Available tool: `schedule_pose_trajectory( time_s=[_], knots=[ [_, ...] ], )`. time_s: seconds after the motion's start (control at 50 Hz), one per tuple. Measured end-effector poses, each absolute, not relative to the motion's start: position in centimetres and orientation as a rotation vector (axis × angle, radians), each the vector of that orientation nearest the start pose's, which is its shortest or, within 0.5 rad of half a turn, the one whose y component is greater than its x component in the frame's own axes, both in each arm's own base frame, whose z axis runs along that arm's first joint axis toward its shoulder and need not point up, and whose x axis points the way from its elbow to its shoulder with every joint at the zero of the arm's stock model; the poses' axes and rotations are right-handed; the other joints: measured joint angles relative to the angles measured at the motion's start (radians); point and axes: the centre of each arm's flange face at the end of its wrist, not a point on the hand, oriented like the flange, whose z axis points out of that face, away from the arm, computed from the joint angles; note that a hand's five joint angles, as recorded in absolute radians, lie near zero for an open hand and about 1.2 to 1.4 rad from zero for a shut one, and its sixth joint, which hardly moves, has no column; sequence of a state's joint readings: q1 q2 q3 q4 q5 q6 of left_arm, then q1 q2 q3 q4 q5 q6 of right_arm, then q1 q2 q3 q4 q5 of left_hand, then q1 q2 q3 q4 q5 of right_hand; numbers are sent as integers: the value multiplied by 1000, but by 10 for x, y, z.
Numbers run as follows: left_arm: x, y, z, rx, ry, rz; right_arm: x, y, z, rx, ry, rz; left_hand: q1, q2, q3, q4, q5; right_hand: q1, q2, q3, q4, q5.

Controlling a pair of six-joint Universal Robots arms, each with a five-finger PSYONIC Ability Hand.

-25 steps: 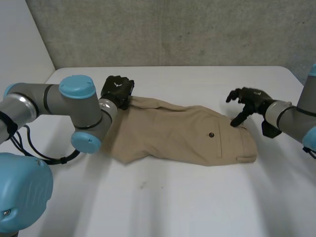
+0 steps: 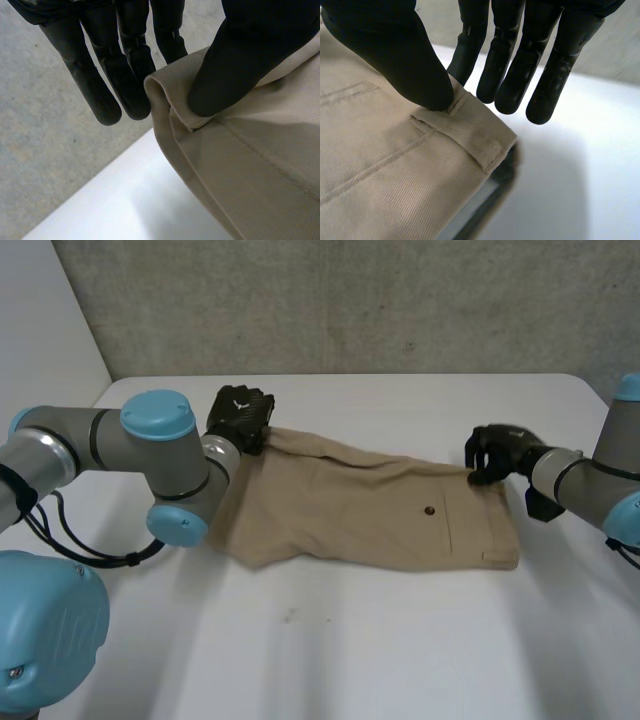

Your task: Fold the shorts.

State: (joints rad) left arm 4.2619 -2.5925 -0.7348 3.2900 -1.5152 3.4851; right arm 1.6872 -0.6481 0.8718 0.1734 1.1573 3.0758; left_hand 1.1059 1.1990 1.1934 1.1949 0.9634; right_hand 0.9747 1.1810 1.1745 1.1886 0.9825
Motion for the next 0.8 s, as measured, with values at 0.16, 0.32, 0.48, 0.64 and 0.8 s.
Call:
schedule_pose_trajectory(
  time_s=[0.16,0.32,0.48,0.64,0.8],
  knots=[
    [-349,-409,153,928,2053,-2347,216,-440,159,-549,2193,-1882,0,0,0,0,0,1,0,7,3,0],
    [-352,-422,133,922,2034,-2353,235,-438,141,-795,2171,-2040,0,0,0,0,0,1,0,7,3,0],
    [-352,-423,112,978,2020,-2298,250,-433,117,-950,2187,-2031,-269,-272,-250,-251,-243,-118,-101,-94,-101,-93],
    [-353,-419,121,1027,1937,-2277,249,-435,152,-912,2149,-2182,-916,-994,-979,-989,-911,-772,-959,-956,-956,-911],
    [-344,-403,170,972,1858,-2330,235,-406,240,-793,2001,-2392,-916,-997,-979,-989,-911,-773,-959,-956,-956,-914]
  ],
)
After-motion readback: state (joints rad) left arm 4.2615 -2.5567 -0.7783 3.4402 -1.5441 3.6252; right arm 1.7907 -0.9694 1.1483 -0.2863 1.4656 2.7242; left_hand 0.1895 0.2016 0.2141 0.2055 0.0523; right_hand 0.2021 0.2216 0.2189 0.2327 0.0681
